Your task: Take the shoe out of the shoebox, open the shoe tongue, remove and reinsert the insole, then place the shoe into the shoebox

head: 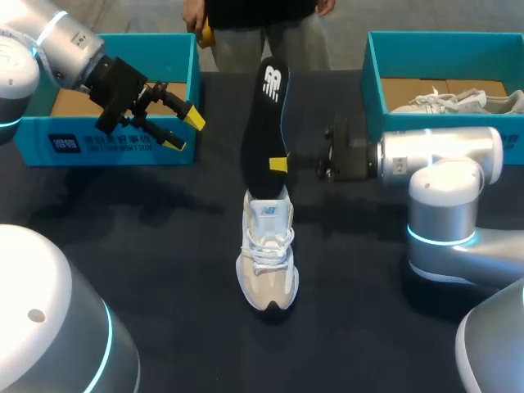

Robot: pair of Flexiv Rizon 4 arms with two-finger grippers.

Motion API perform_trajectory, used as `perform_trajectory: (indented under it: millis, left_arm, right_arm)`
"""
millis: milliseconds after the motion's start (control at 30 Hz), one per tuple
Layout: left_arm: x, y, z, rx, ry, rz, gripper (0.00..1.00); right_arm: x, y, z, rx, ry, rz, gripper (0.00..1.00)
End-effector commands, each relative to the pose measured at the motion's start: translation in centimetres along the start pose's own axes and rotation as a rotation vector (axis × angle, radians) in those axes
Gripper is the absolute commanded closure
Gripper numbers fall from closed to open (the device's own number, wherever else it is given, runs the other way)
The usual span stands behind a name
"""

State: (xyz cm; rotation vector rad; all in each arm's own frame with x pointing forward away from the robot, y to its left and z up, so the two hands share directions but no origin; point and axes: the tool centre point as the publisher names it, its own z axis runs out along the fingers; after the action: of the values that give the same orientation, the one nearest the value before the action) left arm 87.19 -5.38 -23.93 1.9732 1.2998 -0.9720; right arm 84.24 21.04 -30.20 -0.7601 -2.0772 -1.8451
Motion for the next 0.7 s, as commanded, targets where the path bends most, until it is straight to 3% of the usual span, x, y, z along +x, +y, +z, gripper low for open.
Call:
perform_trajectory:
  millis: [33,700]
  left_arm:
    - [0.0,0.0,0.0,0.002,0.002,0.001,0.00]
    - [0.0,0.0,0.0,0.002,0.002,0.001,0.00]
  right_arm:
    - [-0.2,0.1,0.3,0.025,0.006,-0.007,1.00]
    - [-0.4,-2.6,0.5,0.080,0.005,-0.013,1.00]
